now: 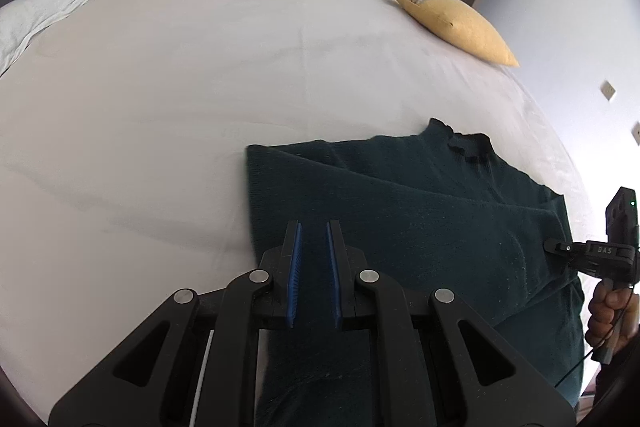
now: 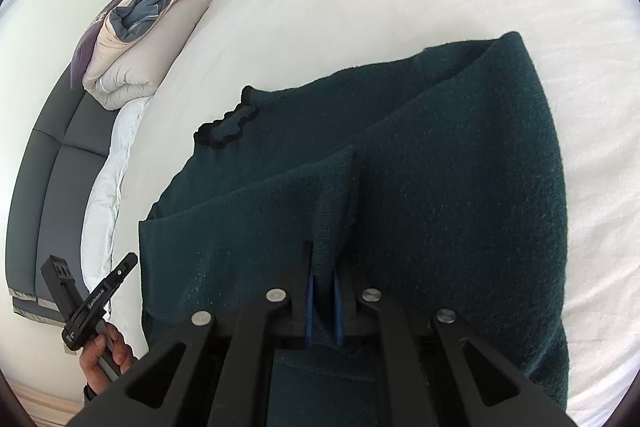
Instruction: Fold small clothes
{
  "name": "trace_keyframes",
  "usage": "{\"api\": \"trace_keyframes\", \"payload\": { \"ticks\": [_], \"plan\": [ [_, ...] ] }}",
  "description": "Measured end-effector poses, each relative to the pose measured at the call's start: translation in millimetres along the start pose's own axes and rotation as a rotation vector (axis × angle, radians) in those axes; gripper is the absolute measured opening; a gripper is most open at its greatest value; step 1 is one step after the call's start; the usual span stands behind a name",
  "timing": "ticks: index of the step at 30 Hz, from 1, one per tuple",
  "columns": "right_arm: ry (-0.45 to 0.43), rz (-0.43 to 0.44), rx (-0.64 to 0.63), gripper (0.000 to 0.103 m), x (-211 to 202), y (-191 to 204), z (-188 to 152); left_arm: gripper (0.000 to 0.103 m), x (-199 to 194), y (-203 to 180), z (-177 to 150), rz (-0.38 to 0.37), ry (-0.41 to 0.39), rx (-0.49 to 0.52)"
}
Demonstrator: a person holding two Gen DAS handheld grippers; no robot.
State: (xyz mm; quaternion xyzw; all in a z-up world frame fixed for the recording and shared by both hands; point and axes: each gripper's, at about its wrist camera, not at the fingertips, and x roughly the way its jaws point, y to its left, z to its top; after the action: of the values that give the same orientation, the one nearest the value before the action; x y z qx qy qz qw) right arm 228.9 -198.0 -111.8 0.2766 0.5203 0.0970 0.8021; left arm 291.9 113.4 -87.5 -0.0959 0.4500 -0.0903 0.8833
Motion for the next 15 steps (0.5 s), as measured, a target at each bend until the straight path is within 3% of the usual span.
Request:
{"api": "trace_keyframes", "payload": {
  "ticks": [5,15],
  "plan": [
    [0.006,-0.001,0.018,0.009,3,-3,3,0.012,33,-21,1,0.050,0.086,0.069],
    [0.000,0.033,0.048,0.006,7,-14,4,0.011,39,-28,-14,0.083,0.087,0.128]
  ]
}}
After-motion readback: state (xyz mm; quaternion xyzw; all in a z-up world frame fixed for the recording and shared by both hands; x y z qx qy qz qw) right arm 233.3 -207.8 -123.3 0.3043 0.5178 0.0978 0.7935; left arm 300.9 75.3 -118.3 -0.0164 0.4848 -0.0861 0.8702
